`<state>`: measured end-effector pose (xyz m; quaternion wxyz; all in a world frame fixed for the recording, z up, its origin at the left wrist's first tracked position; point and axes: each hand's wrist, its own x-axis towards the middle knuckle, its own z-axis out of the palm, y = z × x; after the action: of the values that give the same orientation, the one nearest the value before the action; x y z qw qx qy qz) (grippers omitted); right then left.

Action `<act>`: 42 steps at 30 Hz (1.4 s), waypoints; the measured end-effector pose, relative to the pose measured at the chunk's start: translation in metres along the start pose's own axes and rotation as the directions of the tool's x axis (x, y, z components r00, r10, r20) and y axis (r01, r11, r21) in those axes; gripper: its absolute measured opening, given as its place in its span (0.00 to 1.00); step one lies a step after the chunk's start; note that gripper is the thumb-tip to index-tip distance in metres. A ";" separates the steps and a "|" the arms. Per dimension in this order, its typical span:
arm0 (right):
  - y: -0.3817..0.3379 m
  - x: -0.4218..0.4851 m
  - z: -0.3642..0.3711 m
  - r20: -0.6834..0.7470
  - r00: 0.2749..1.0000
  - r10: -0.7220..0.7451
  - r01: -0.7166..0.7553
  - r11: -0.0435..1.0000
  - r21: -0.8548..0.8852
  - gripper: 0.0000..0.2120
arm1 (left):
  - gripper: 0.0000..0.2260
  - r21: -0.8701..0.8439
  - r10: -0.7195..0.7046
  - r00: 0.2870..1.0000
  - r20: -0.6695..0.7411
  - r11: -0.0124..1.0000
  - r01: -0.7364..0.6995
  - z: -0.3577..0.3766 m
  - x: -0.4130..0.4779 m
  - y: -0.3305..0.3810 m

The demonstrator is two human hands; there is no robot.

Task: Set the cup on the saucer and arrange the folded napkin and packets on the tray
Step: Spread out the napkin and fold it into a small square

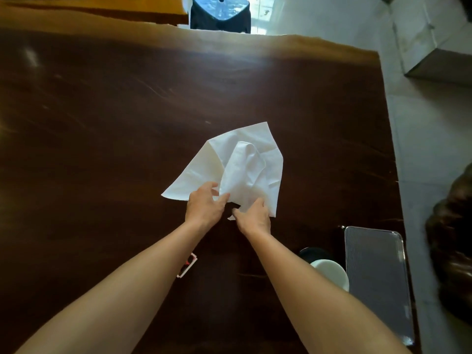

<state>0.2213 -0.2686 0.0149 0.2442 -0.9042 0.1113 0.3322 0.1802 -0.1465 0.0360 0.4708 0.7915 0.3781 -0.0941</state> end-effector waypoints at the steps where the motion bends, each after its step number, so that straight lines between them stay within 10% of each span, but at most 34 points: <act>1: 0.000 0.003 0.003 -0.001 1.000 0.018 -0.018 1.000 -0.005 0.30 | 0.18 -0.042 -0.015 1.000 0.013 0.999 0.016 0.003 0.003 -0.001; 13: 0.031 0.010 -0.019 0.055 0.996 -0.075 0.073 0.997 0.040 0.02 | 0.08 -0.103 -0.119 0.967 0.224 0.984 0.145 0.001 -0.010 -0.026; 18: 0.039 -0.016 -0.048 -0.105 0.960 -0.261 0.263 0.965 0.006 0.20 | 0.05 -0.011 -0.128 0.979 0.161 0.991 0.131 -0.008 -0.042 -0.033; 22: 0.043 -0.048 -0.075 -0.154 0.891 -0.428 0.430 0.903 -0.017 0.14 | 0.08 0.151 -0.094 0.988 0.121 0.986 0.075 -0.012 -0.083 -0.027; 26: 0.043 -0.078 -0.099 -0.083 0.789 -0.609 0.608 0.793 -0.039 0.14 | 0.32 0.460 0.136 0.991 -0.004 0.880 -0.119 -0.014 -0.123 -0.005; 31: 0.041 -0.125 -0.127 0.021 0.595 -0.803 0.794 0.584 -0.168 0.13 | 0.14 0.523 0.468 0.884 0.015 0.750 -0.406 -0.006 -0.161 0.037; 42: 0.059 -0.172 -0.212 -0.218 0.487 -0.846 0.815 0.530 -0.233 0.16 | 0.16 0.650 0.434 0.876 -0.211 0.732 -0.205 -0.047 -0.231 0.031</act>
<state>0.1862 -0.4220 0.2458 0.3090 -0.8953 -0.3189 0.0341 0.0309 -0.2348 0.1989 0.1246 0.9574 0.2602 0.0149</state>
